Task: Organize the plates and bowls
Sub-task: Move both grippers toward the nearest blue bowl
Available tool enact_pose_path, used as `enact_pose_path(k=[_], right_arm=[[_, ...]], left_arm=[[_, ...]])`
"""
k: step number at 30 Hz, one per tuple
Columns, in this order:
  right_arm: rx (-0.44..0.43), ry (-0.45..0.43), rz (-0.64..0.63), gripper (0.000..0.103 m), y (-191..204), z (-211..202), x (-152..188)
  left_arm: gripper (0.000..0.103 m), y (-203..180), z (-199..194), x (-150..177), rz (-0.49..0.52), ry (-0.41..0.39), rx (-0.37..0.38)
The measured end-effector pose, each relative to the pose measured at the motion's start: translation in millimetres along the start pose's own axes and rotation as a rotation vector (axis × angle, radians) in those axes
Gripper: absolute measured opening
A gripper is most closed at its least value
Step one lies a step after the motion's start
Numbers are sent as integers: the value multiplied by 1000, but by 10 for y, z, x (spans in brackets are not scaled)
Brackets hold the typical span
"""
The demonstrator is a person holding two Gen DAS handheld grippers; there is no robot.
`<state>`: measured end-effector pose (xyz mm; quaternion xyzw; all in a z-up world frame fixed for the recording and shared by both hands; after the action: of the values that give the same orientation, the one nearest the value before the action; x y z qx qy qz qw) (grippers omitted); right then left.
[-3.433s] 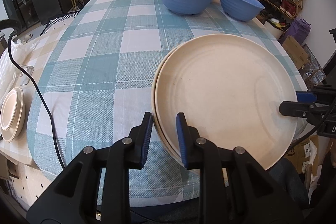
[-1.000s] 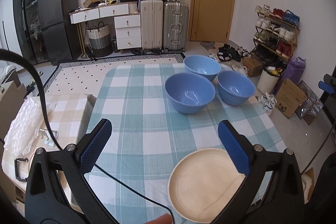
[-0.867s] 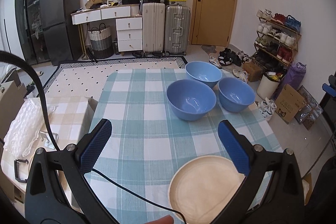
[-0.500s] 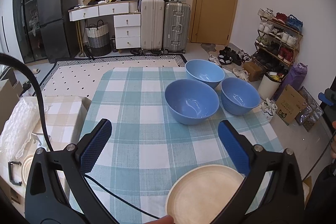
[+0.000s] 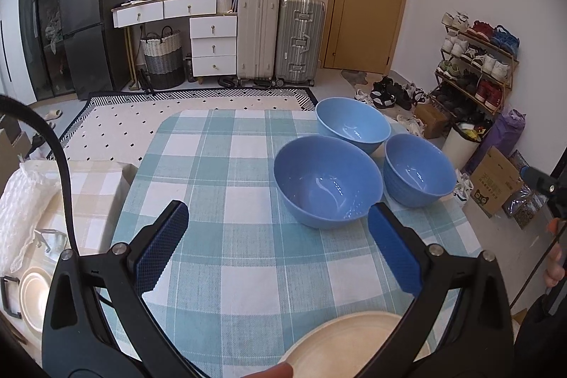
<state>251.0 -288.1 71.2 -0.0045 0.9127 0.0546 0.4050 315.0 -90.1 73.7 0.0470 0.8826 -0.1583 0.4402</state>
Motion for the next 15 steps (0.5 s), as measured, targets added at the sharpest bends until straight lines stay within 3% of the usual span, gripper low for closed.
enact_pose_path(k=[15], right_arm=[[-48, 119, -147, 99, 662, 1041, 25]], left_arm=[[101, 389, 986, -175, -52, 86, -1]])
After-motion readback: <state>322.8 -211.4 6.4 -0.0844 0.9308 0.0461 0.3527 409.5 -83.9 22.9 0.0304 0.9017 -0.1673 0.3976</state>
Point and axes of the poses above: each gripper's, at about its wrist camera, not at the fingertips, and z roughly the way its jaws point, y to its left, x to its underside, the point moved 10 cm from there along z, roughly the way its jaws point, and after that the axes turned 13 degrees about x, right-handed, at the moved point
